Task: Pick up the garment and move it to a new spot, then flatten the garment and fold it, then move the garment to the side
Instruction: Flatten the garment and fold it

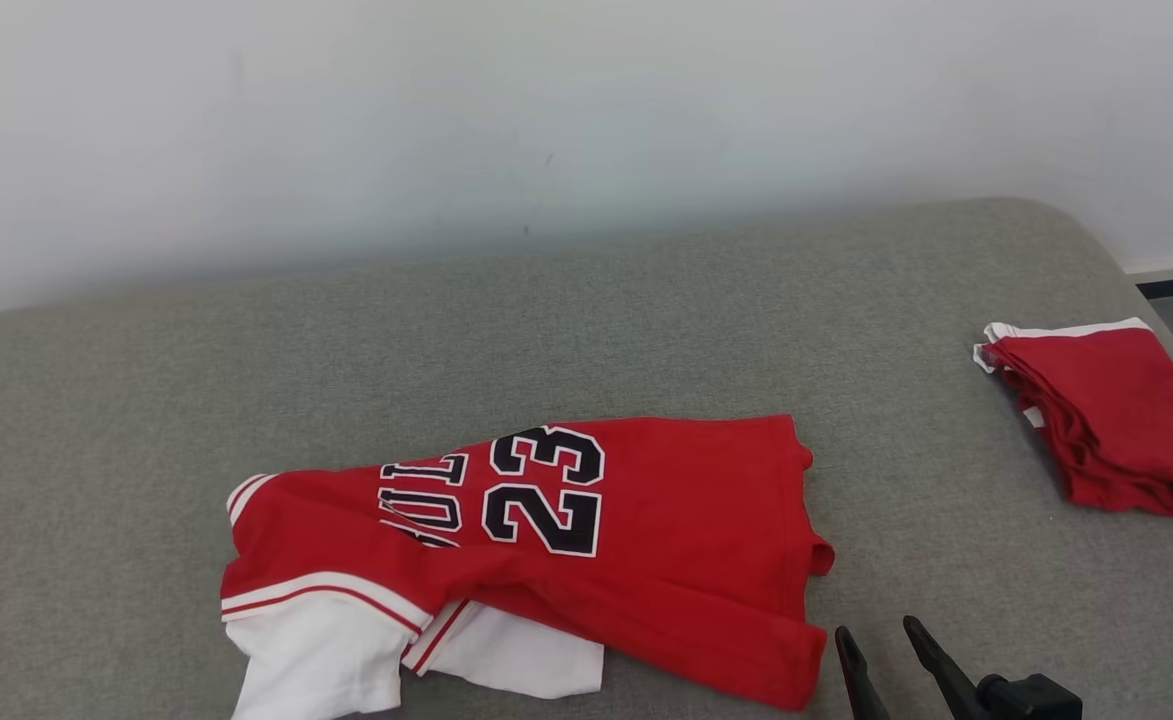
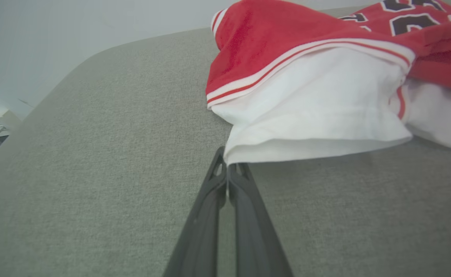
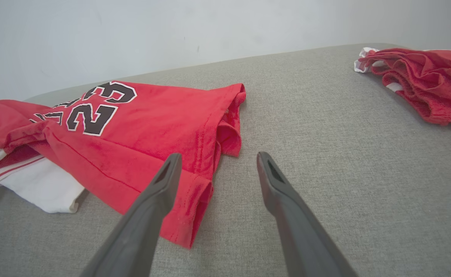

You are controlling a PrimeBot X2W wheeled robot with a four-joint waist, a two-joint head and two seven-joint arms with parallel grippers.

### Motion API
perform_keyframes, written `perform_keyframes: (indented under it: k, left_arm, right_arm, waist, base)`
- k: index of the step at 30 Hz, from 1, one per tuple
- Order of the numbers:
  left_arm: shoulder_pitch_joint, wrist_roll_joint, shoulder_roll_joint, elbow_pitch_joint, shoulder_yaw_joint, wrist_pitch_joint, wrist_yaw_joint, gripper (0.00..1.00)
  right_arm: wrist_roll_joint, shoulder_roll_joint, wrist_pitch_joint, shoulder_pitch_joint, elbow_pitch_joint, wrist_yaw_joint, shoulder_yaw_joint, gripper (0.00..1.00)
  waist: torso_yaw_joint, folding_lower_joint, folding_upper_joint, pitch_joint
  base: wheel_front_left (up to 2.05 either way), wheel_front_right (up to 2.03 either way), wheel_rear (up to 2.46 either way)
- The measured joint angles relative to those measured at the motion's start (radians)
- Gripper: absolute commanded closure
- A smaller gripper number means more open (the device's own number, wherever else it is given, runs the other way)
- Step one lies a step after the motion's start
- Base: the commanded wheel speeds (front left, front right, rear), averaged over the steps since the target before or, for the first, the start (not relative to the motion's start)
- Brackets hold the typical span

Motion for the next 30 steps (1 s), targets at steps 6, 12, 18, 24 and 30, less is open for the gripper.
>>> perform_keyframes:
  k: [6,12,18,24,30]
  left_arm:
    - [0.076,0.004,-0.002,-0.036,0.007,0.000,-0.001,1.00]
    - [0.116,0.012,-0.011,-0.024,0.013,0.000,0.007,1.00]
    - [0.122,0.014,-0.019,-0.010,0.024,0.000,0.026,0.00]
    - [0.125,-0.022,-0.020,-0.060,0.093,0.000,0.023,0.00]
    - [0.110,-0.086,-0.027,-0.226,0.190,0.000,-0.084,0.00]
  right_arm:
    - [0.000,-0.002,0.000,0.008,0.000,0.000,-0.001,0.00]
    - [0.000,-0.003,0.002,0.008,-0.002,0.000,-0.002,0.00]
    - [0.000,-0.003,0.006,0.008,-0.003,0.000,-0.001,0.00]
    - [0.000,-0.004,0.007,0.008,-0.005,0.000,-0.009,0.00]
    - [-0.002,-0.005,0.010,0.008,-0.010,0.000,-0.032,0.00]
  waist:
    - [0.023,0.0000,0.0000,-0.002]
    - [0.035,0.0000,0.0000,-0.005]
    - [0.037,0.0000,0.0000,-0.007]
    - [0.043,0.0000,0.0000,-0.006]
    - [0.065,0.0000,0.0000,-0.007]
  base:
    - [0.00,0.00,0.00]
    - [0.00,0.00,0.00]
    - [0.00,0.00,0.00]
    - [0.00,0.00,0.00]
    - [0.00,0.00,0.00]
